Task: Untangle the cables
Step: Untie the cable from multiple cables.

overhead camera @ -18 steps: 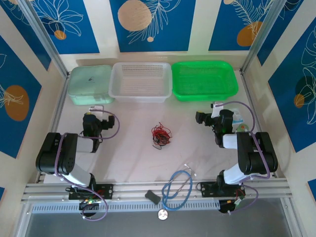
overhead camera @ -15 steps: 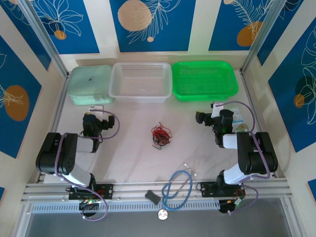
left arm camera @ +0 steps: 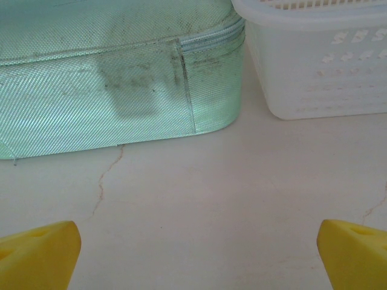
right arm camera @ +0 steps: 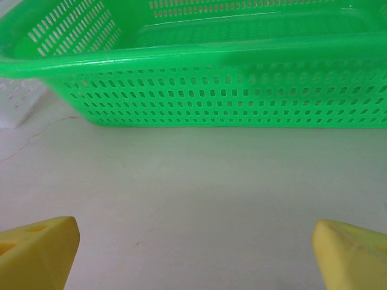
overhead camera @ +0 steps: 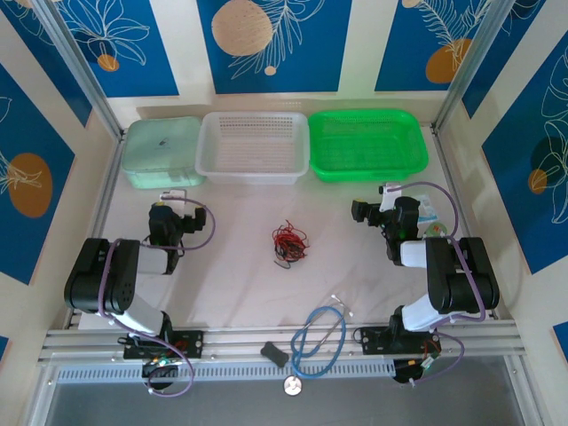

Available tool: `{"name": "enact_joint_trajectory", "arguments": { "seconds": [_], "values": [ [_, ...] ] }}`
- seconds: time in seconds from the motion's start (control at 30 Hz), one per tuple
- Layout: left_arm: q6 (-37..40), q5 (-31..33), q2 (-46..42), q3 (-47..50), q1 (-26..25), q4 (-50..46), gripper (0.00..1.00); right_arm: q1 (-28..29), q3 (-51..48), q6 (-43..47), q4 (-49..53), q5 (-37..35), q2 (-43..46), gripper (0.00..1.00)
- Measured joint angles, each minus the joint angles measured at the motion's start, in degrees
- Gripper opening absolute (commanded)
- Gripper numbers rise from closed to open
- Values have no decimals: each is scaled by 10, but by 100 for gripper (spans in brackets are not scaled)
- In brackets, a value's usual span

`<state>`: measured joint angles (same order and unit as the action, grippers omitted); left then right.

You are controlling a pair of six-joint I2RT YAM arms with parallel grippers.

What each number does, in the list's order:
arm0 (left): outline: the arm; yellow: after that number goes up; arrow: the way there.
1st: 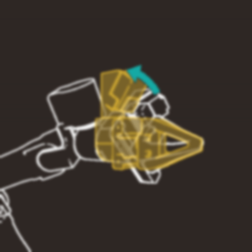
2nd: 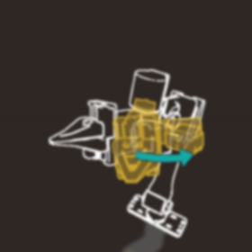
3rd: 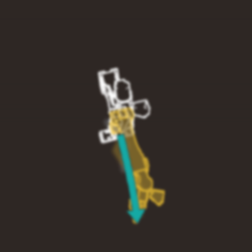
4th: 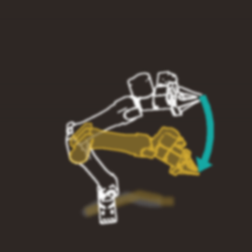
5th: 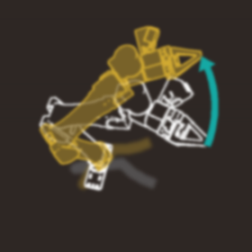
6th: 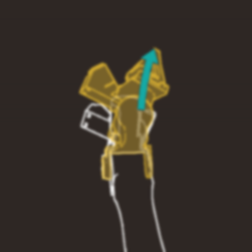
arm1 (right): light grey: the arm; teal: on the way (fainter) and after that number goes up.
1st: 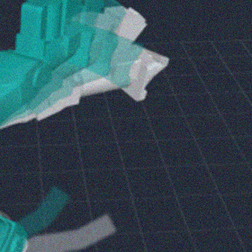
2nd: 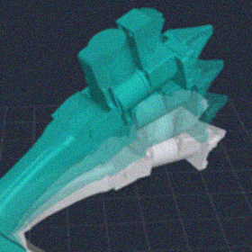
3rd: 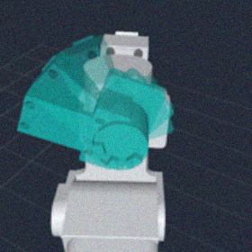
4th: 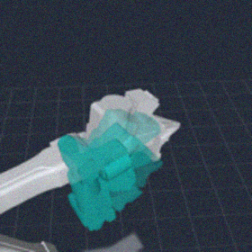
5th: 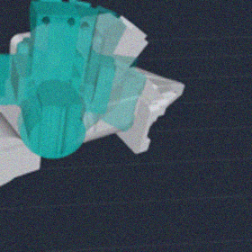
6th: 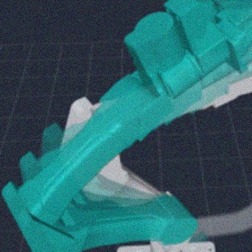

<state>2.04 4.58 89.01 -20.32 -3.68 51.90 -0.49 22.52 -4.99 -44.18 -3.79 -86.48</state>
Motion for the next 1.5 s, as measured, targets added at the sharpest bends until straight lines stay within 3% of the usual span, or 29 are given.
{"name": "enact_joint_trajectory", "arguments": {
  "seconds": [0.53, 0.63, 0.73, 0.93, 1.1, 1.33, 1.5],
  "values": [
    [0, 0, 0, 0, 0, 0, 100, 0, 0, 0, 0, 2, 0, 99],
    [0, 2, 0, 0, -1, 3, 100, 1, 0, 0, 0, 2, 0, 95],
    [1, 14, -16, 3, -3, 1, 91, 18, 9, 5, 29, -16, 9, 94],
    [-36, 80, -179, -57, -17, -179, 86, 134, 127, 20, 203, -125, 88, 93],
    [-87, 44, -256, -154, -26, -305, 91, 231, 203, -16, 349, -170, 129, 88],
    [-154, -35, -306, -174, -87, -468, 94, 327, 247, -149, 573, -150, 146, 81],
    [-181, -76, -311, -211, -179, -596, 98, 365, 255, -279, 666, -67, 150, 76]
  ]
}}
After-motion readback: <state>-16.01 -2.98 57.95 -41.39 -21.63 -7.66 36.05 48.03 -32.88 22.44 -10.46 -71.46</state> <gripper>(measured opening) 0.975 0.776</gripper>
